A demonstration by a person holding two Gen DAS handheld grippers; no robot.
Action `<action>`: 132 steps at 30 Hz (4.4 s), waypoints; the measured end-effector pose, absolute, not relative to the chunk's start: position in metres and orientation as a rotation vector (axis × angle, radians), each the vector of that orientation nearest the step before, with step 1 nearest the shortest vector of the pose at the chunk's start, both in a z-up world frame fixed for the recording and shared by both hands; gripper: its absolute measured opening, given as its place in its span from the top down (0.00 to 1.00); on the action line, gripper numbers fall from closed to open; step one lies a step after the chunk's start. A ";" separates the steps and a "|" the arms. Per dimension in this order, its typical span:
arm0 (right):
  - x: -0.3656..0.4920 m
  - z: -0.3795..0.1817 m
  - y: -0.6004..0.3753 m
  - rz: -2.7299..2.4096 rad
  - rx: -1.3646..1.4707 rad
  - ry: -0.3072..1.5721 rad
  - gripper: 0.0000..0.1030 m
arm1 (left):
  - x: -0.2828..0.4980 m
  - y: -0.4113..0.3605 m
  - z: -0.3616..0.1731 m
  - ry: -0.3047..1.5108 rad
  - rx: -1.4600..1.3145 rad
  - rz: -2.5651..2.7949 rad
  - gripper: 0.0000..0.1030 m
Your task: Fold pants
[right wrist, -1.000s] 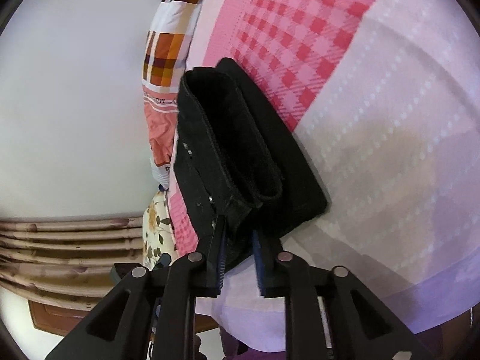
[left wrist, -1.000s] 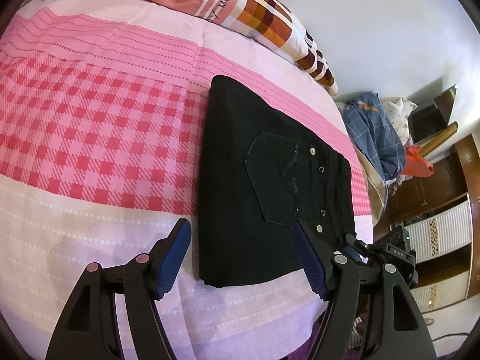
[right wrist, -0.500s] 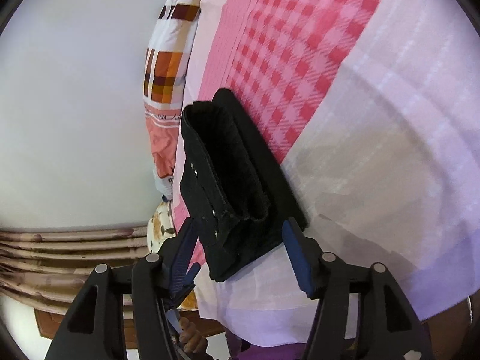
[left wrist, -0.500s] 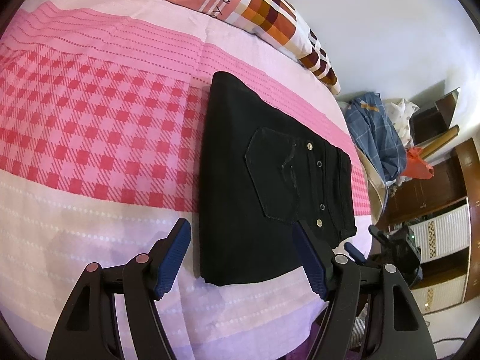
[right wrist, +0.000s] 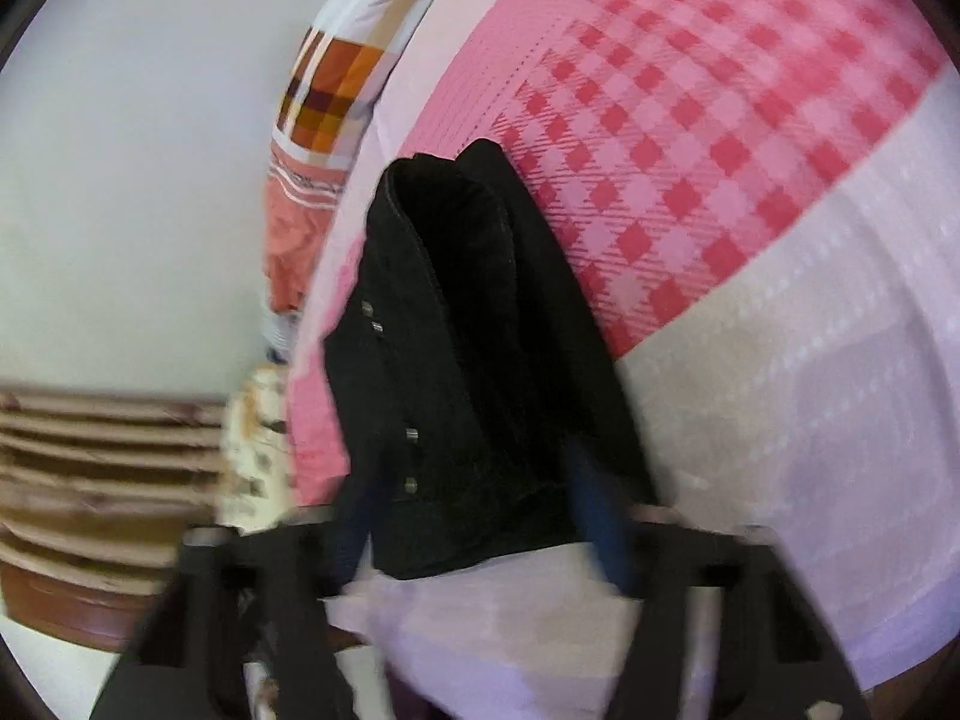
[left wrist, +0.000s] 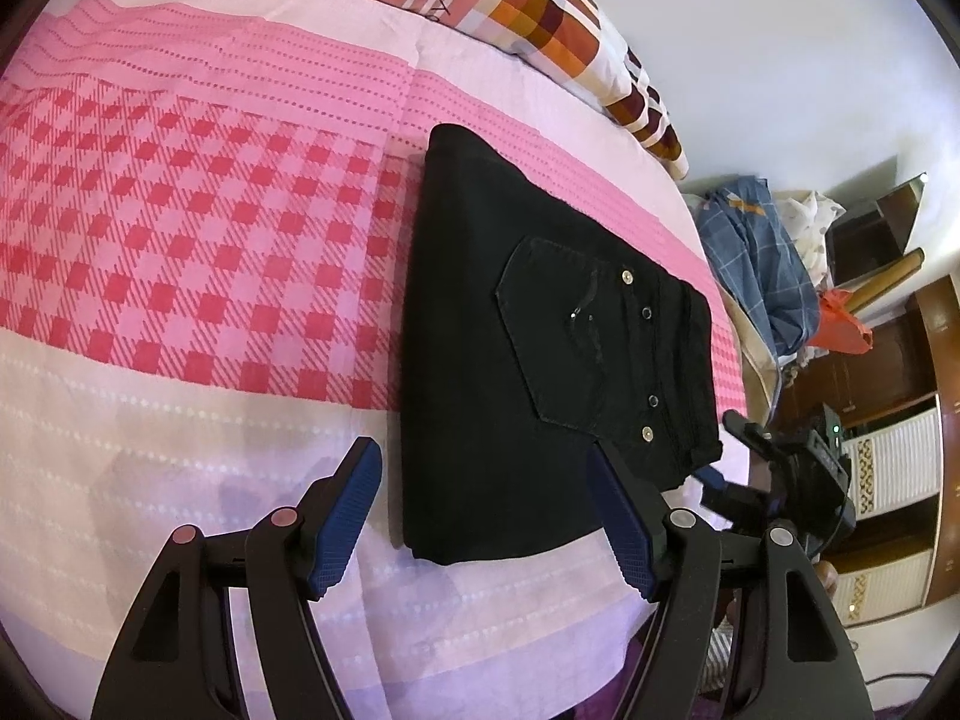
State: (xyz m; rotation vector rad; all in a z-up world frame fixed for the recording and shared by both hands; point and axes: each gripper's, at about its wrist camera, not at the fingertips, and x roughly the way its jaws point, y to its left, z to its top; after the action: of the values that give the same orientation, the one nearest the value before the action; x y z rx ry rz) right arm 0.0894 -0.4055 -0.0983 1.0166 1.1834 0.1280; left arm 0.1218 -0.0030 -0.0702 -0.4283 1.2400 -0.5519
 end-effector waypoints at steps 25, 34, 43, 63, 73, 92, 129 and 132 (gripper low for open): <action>0.069 -0.118 -0.436 0.150 1.193 1.116 0.75 | 0.132 -0.019 -0.069 1.130 -0.216 -0.534 0.31; 0.070 -0.114 -0.434 0.147 1.170 1.117 0.74 | 0.136 -0.034 -0.059 1.055 -0.082 -0.487 0.31; 0.072 -0.114 -0.433 0.146 1.168 1.119 0.73 | 0.133 -0.048 -0.055 0.991 0.066 -0.433 0.31; 0.075 -0.114 -0.432 0.142 1.162 1.127 0.67 | 0.131 -0.060 -0.058 0.970 0.176 -0.380 0.31; 0.079 -0.090 -0.435 0.075 1.006 1.104 0.34 | 0.142 -0.058 -0.065 0.985 0.201 -0.351 0.31; 0.137 -0.090 -0.411 0.176 0.617 1.181 0.30 | 0.174 -0.043 -0.088 1.108 0.068 -0.459 0.31; 0.167 -0.110 -0.410 0.701 0.772 1.359 0.02 | 0.221 -0.038 -0.112 1.308 -0.223 -0.893 0.30; 0.162 -0.107 -0.401 0.674 0.694 1.357 0.01 | 0.219 -0.039 -0.111 1.295 -0.206 -0.887 0.27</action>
State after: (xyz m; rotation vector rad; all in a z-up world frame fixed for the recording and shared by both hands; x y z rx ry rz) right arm 0.1621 -0.4010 -0.1068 0.6940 1.3574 0.6742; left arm 0.2192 -0.0392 -0.1112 -0.2065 1.2947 -0.8869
